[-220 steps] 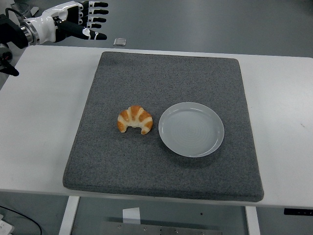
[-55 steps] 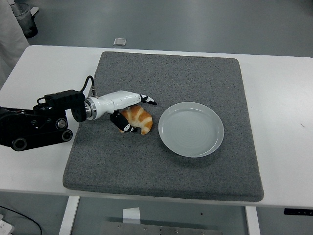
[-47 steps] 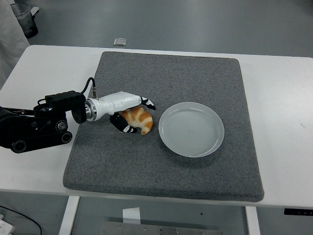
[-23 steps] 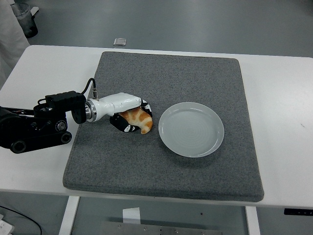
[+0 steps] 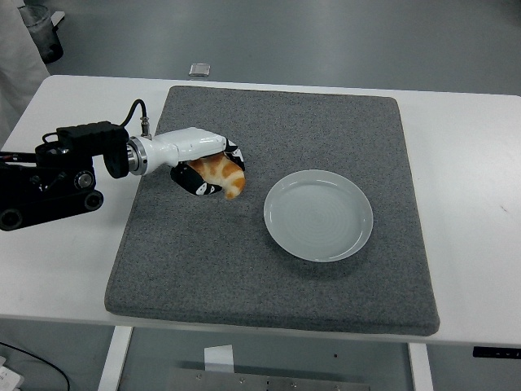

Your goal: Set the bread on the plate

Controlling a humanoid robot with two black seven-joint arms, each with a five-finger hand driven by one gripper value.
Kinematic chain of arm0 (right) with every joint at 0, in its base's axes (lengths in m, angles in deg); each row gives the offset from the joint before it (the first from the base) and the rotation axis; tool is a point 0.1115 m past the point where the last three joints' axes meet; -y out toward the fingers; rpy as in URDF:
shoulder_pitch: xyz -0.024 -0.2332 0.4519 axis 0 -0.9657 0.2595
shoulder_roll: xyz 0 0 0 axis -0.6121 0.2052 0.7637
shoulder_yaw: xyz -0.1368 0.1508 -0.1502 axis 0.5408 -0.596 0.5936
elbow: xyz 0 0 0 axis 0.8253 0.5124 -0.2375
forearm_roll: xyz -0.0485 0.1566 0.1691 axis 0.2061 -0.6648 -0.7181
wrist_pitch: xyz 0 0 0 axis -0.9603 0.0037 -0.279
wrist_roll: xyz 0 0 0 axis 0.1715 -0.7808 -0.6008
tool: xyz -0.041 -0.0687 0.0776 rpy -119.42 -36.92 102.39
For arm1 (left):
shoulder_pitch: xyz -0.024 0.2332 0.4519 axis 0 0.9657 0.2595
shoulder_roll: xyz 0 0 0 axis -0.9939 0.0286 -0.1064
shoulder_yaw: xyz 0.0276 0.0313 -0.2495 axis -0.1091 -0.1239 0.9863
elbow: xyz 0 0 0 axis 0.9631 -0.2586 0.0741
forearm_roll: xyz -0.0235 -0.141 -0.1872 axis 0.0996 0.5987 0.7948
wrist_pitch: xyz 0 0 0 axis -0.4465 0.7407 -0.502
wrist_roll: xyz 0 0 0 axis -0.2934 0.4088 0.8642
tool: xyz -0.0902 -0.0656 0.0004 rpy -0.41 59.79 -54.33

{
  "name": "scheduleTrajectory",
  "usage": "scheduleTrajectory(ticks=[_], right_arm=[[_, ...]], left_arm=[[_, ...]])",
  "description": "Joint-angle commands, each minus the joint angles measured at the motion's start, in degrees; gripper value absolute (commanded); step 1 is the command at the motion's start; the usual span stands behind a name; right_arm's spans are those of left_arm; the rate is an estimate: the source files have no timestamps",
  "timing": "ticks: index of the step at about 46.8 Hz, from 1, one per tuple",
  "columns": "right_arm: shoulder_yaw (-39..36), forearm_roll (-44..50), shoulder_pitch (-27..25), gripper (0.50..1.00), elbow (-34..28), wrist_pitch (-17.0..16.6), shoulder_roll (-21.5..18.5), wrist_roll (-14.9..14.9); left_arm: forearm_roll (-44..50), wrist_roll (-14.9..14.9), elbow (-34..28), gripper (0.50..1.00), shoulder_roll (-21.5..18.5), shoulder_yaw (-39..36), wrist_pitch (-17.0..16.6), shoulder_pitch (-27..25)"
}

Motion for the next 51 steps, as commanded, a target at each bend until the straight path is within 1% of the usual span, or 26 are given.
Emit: scheduleTrajectory(ticks=[1,6,12,25,31,42,51], right_arm=[[0.00,0.00,0.00,0.932,0.09,0.01,0.00,0.00],[0.00,0.00,0.00,0.930,0.00,0.01,0.00,0.00],[0.00,0.00,0.00,0.932,0.09,0.01,0.00,0.00],[0.00,0.00,0.00,0.932,0.09,0.01,0.00,0.00],[0.00,0.00,0.00,0.932,0.09,0.01,0.00,0.00],[0.00,0.00,0.00,0.932,0.00,0.01,0.00,0.00],[0.00,0.00,0.00,0.932,0.09,0.01,0.00,0.00]], left_arm=[[0.24,0.42,0.02,0.500,-0.91,0.12,0.97,-1.96],[0.86,0.42,-0.07,0.500,-1.44,0.83,2.46,-3.63],[1.47,0.51,-0.25,0.500,-1.61,3.55,5.45,-4.51],[2.44,0.51,-0.95,0.500,-2.31,7.68,9.94,-7.50],[2.53,0.51,-0.86,0.500,-2.05,7.95,10.38,-8.20],[3.06,0.42,-0.77,0.500,-0.29,8.04,10.47,-8.82],[3.15,0.42,-0.42,0.500,2.69,8.04,10.47,-8.99]])
